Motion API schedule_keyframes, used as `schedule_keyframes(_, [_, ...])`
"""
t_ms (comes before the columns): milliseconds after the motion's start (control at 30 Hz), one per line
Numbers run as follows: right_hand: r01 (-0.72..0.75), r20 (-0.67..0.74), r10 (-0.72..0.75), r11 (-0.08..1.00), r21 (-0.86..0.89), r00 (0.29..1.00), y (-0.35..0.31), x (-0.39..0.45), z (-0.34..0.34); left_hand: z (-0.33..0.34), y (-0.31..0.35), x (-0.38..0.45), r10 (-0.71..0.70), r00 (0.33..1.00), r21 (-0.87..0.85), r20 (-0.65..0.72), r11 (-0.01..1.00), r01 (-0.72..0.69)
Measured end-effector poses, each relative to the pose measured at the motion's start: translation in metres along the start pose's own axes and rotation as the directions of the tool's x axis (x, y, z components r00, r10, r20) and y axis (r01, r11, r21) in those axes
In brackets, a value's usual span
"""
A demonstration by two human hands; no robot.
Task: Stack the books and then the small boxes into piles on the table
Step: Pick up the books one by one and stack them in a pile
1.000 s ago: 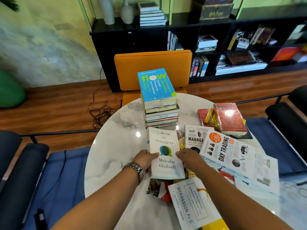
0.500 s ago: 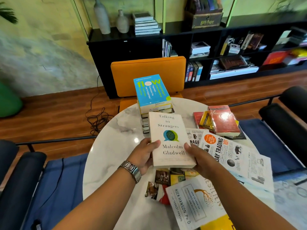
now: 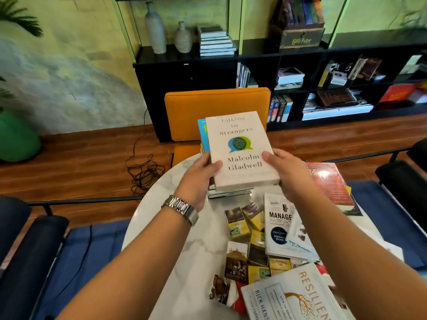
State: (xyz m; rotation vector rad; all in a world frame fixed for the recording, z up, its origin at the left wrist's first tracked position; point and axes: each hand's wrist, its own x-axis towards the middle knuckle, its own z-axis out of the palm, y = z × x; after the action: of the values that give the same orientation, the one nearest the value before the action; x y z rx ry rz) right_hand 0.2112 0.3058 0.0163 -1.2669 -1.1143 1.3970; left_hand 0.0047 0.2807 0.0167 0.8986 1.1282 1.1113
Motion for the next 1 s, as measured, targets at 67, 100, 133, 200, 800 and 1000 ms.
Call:
schedule_keyframes(67, [0.010, -0.009, -0.010, 0.998, -0.060, 1.000, -0.012, 0.027, 0.010, -0.004, 0.015, 0.016, -0.016, 0.998, -0.003, -0.055, 1.000, 0.016])
schedule_keyframes(100, [0.006, -0.013, -0.008, 0.996, -0.086, 1.000, -0.017, 0.041, 0.014, -0.005, 0.021, 0.025, -0.030, 0.997, -0.006, -0.072, 1.000, 0.030])
schedule_keyframes(133, [-0.002, -0.012, 0.000, 0.994, -0.112, 1.000, -0.022, 0.053, 0.017, -0.006, 0.027, 0.033, -0.046, 0.995, -0.001, -0.092, 0.999, 0.046])
schedule_keyframes(200, [-0.028, 0.002, 0.028, 0.987, -0.160, 1.000, -0.030, 0.078, 0.023, -0.009, 0.035, 0.050, -0.067, 0.987, -0.001, -0.145, 0.998, 0.068])
schedule_keyframes(800, [-0.151, -0.035, 0.147, 0.947, -0.283, 0.989, -0.003, 0.140, 0.032, -0.020, 0.015, 0.109, -0.074, 0.961, 0.269, -0.266, 0.952, 0.148])
schedule_keyframes(1000, [-0.175, -0.026, 0.176, 0.928, -0.328, 0.984, -0.002, 0.141, 0.028, -0.013, 0.007, 0.109, -0.024, 0.955, 0.414, -0.294, 0.898, 0.150])
